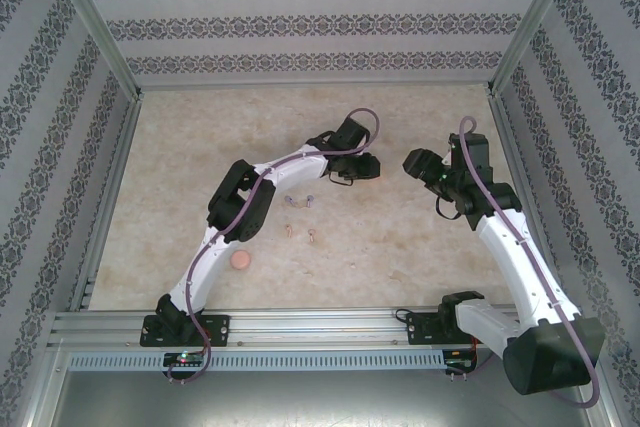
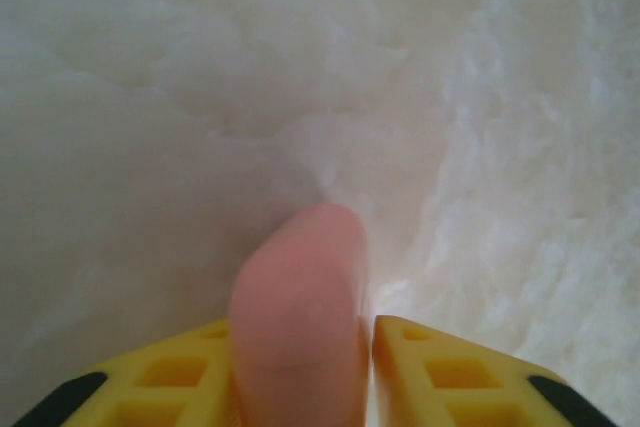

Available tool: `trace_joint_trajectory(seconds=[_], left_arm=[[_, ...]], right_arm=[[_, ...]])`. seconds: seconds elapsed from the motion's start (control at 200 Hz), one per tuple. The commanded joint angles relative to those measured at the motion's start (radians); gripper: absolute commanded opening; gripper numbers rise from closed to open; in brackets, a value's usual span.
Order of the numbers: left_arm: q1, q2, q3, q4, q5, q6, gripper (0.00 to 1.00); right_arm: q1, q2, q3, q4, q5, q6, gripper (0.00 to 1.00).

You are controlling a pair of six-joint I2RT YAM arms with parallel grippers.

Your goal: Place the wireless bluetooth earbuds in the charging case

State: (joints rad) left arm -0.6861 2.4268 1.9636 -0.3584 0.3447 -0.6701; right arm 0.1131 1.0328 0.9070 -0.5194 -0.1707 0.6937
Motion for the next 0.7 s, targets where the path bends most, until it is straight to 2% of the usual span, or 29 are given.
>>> trace_joint_trajectory(seconds=[0.0,0.11,0.14,0.275,0.29,0.32,0.495,0.699], left_arm=[[-0.003,0.022,0.038,-0.164,-0.094,-0.005,0.42],[0.002,0.029,0.071,-0.237,-0.145,0.005,0.49],[0.002,0.029,0.075,-0.25,-0.158,0.005,0.55],[0.008,0.023,0.093,-0.29,-0.196,0.022,0.6],[0.009,0.02,0.095,-0.295,-0.198,0.024,0.66],[0.011,0.019,0.102,-0.302,-0.201,0.029,0.69],[0.015,-0.011,0.119,-0.324,-0.239,0.065,0.71],[0.016,-0.168,0.05,-0.268,-0.31,0.149,0.72]], right_arm=[[-0.01,-0.019,0.001,-0.013,-0.016,-0.022,0.72],[-0.012,-0.023,0.012,-0.026,-0.023,-0.022,0.74],[-0.012,-0.025,0.016,-0.031,-0.025,-0.022,0.75],[-0.016,-0.04,0.027,-0.058,-0.027,-0.023,0.79],[-0.017,-0.043,0.027,-0.06,-0.026,-0.023,0.79],[-0.016,-0.049,0.028,-0.065,-0.025,-0.023,0.82],[-0.02,-0.083,0.02,-0.09,-0.012,-0.019,0.84],[-0.021,-0.14,-0.005,-0.111,0.014,-0.013,0.84]])
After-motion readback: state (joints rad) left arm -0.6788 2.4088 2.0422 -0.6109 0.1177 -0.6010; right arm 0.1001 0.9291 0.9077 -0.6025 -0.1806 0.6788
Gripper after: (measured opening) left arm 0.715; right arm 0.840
